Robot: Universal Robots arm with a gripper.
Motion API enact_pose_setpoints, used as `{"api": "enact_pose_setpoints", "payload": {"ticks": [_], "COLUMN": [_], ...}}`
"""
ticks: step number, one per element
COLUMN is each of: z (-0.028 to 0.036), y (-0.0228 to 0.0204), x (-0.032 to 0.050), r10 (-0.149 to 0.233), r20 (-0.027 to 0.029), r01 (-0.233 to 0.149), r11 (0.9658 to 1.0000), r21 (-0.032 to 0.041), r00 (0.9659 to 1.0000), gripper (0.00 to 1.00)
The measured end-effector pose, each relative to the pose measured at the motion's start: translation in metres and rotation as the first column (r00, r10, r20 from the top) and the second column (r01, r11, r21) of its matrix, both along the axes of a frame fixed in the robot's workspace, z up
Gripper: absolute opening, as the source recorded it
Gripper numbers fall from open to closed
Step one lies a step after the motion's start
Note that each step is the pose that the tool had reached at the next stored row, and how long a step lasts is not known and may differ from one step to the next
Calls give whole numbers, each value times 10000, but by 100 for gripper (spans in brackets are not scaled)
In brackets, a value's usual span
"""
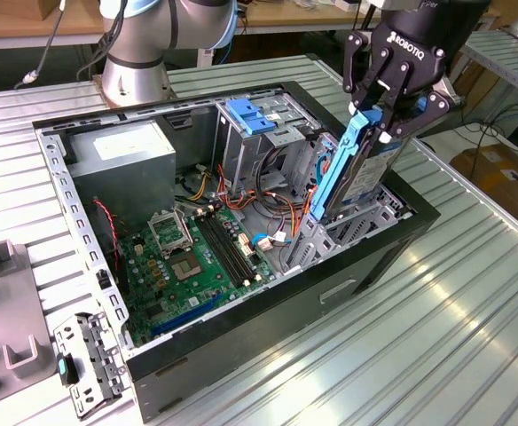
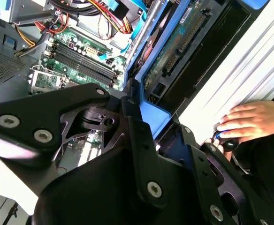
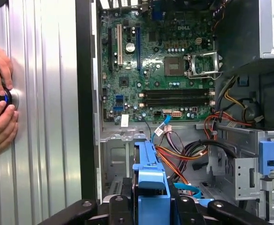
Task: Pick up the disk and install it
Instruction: 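Insert the disk into the insertion slot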
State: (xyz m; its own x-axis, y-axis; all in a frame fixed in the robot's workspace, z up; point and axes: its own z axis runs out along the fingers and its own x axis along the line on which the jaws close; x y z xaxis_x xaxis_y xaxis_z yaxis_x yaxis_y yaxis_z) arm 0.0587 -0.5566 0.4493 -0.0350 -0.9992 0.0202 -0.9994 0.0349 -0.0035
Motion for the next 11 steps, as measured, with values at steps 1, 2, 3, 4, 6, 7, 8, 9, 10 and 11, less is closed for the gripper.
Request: {"api": "enact_pose_setpoints", "payload": {"ticks": [1, 2, 3, 4, 6, 7, 8, 9, 10, 11], "z": [-2, -2, -5, -9, -28, -28, -28, -28, -29, -29], "y": [-8, -18, -18, -18, -19, -19, -19, -19, -19, -19], "x": [0, 0, 1, 1, 0, 0, 0, 0, 0, 0], "r10": [12, 60, 95, 118, 161, 161, 162, 161, 161, 161], "r20": [2, 10, 17, 27, 64, 63, 64, 64, 64, 64], "r01": [-12, -60, -95, -118, -160, -161, -162, -161, -161, -161], "r11": [10000, 10000, 10000, 9999, 9999, 9999, 9999, 9999, 9999, 9999], "r21": [3, 2, 2, 0, -1, -2, -2, -1, -1, 0], "r00": [10000, 10000, 10000, 9999, 9999, 9999, 9998, 9998, 9998, 9999], "gripper": [37, 37, 37, 37, 37, 37, 37, 37, 37, 37]}}
